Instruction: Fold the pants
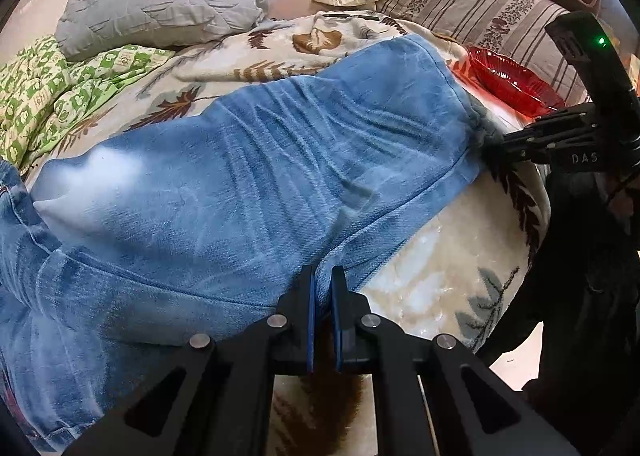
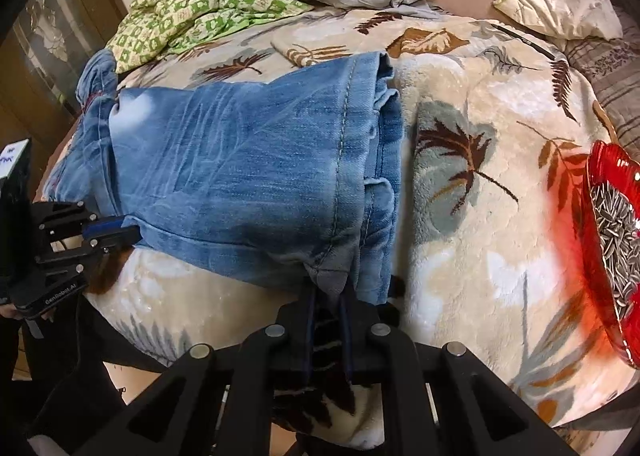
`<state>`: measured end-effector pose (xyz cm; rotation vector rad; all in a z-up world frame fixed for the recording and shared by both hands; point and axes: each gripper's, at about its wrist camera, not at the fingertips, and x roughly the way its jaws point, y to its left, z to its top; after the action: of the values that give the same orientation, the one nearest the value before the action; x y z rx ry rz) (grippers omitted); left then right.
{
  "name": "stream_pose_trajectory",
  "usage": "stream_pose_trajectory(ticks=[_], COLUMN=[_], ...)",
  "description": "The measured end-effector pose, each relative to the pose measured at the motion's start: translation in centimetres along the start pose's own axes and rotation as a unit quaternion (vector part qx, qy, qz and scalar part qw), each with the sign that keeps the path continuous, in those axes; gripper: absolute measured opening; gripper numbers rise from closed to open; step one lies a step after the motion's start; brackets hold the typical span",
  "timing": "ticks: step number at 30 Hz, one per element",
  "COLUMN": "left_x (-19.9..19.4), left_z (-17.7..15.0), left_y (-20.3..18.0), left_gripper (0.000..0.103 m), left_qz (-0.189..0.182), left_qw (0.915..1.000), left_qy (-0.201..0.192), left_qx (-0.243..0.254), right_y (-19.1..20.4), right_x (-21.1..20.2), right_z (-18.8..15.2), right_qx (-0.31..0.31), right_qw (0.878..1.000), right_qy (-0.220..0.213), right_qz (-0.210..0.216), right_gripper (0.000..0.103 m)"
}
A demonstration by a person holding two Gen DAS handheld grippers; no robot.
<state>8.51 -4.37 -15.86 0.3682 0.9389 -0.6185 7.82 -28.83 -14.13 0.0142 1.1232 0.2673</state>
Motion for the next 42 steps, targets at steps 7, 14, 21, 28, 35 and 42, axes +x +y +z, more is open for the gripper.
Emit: stream_pose_trajectory(ticks=[7,14,21,28,35,42], left_x=[-1.8,-4.9,-7.6,-12.5,-17.4,-19.1], left_z=[0.3,1.2,1.0,-1.2,-5.0,-4.7], left_y=[-0.6,0.2,3.8,12.7,21.6,25.3], left_gripper=[0.103,0.103,0.103,0.103,0.103,0.103], left_qz=[0.045,0.051,0.074,0.127,0.169,0.189], left_qw=[0.9989,0.9975,0.9921,0.9759,0.9468,0.9418], left_qy=[-0.009,-0.036,-0.053,-0.061,-0.059,-0.062], left_qx=[-0.008,-0.034,-0.087,-0.167,-0.267,-0.271], right_y=[0.1,-0.1,1.3,7.7,17.3,23.3], right_x=[-3.0,-4.6,-4.8,-4.1,-1.5,0.7], right_z=[-0.4,0.2,2.3,7.0,10.8,11.6], right_qx=[0.017,0.02,-0.002,-0.074,-0.12,-0.134], right_qw=[0.997,0.996,0.995,0.991,0.982,0.977], right_qy=[-0.065,-0.086,-0.097,-0.107,-0.101,-0.076], right_qz=[-0.029,-0.02,-0.01,0.034,0.109,0.148], right_gripper=[0.097,0.097,0.097,0.097,0.097,0.097])
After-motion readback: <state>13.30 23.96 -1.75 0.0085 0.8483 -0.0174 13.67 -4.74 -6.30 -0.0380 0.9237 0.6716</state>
